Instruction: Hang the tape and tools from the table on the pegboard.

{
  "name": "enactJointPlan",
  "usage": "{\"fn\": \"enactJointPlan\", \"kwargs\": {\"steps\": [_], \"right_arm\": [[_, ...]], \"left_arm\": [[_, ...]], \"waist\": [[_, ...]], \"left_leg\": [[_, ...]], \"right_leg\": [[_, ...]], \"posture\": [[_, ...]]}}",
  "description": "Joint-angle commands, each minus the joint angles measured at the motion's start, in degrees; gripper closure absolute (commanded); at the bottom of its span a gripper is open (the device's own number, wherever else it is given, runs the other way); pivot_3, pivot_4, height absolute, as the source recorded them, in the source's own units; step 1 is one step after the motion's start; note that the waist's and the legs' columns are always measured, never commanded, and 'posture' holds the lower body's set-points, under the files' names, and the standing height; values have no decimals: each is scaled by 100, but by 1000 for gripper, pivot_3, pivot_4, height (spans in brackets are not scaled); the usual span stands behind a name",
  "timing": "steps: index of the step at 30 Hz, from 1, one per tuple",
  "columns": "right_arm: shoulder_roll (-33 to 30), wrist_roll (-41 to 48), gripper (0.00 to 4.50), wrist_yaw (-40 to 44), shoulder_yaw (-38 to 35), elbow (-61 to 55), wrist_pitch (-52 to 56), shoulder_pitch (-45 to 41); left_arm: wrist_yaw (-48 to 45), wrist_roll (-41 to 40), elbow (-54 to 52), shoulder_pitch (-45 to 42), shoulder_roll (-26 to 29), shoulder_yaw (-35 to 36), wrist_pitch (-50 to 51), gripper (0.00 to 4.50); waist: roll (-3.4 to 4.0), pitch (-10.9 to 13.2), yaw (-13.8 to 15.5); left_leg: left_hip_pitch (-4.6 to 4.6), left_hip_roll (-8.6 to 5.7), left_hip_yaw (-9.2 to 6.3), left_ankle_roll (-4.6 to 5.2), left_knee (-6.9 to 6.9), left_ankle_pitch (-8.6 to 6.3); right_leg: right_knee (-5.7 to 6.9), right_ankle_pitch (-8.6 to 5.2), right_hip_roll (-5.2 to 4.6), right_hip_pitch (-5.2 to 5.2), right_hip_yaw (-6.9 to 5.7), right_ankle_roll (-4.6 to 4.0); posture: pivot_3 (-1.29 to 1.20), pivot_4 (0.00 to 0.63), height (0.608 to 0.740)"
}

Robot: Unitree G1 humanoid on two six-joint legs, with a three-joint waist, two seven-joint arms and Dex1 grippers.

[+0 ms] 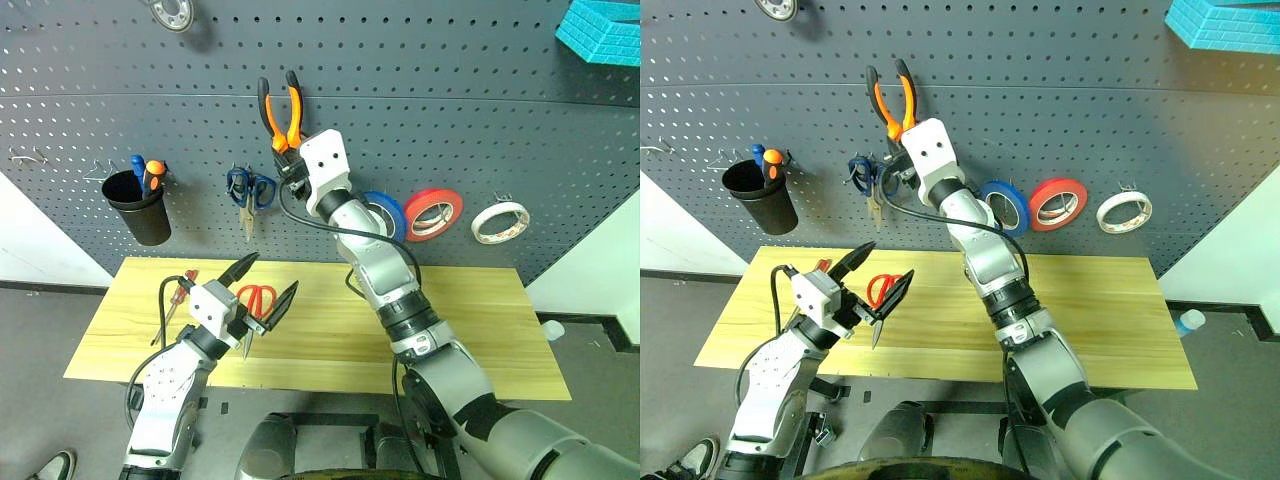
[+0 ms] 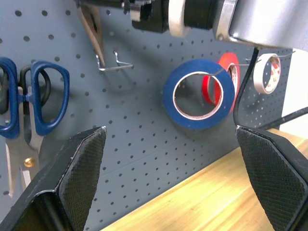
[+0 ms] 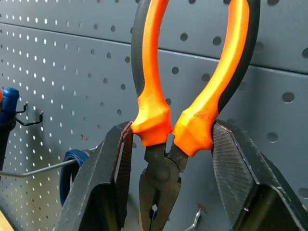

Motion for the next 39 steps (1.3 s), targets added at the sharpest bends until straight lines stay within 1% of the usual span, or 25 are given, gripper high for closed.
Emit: {"fn": "enactJointPlan", "kwargs": {"steps": [1, 17, 27, 33, 39], "right_arm": [[58, -40, 2453, -109, -167, 13, -307, -344], [71, -245, 2453, -503, -351, 429, -541, -514], [123, -272, 2453, -493, -296, 407, -489, -351], [175, -276, 2453, -463, -246, 362, -420, -258], [263, -264, 2453, -448, -212, 316, -349, -180]], "left_arm": [[58, 41, -277, 63, 0, -16, -158, 0], [117, 54, -455, 163, 24, -42, -162, 0], [139, 53, -671, 316, 61, -36, -81, 0], [189, 38, -879, 430, 90, -18, 19, 0], [279, 9, -1279, 687, 139, 32, 205, 0]], "waist": [[2, 1, -1], [24, 15, -1], [38, 36, -10], [51, 109, -42], [52, 229, -122]], "left_leg": [[0, 0, 0, 0, 0, 0], [-4, 0, -1, 1, -5, 0], [-4, 0, -2, 1, -6, -1], [-5, 0, -4, 1, -6, -1], [-10, 0, -6, 1, -7, -1]], "right_leg": [[0, 0, 0, 0, 0, 0], [-2, -3, 0, -6, 0, -2], [-4, -6, 0, -6, 0, -5], [-4, -10, 0, -7, 0, -9], [-4, -11, 0, -12, 0, -9]], "posture": [[387, 72, 740], [400, 87, 740], [405, 104, 740], [413, 122, 740], [430, 156, 740]]}}
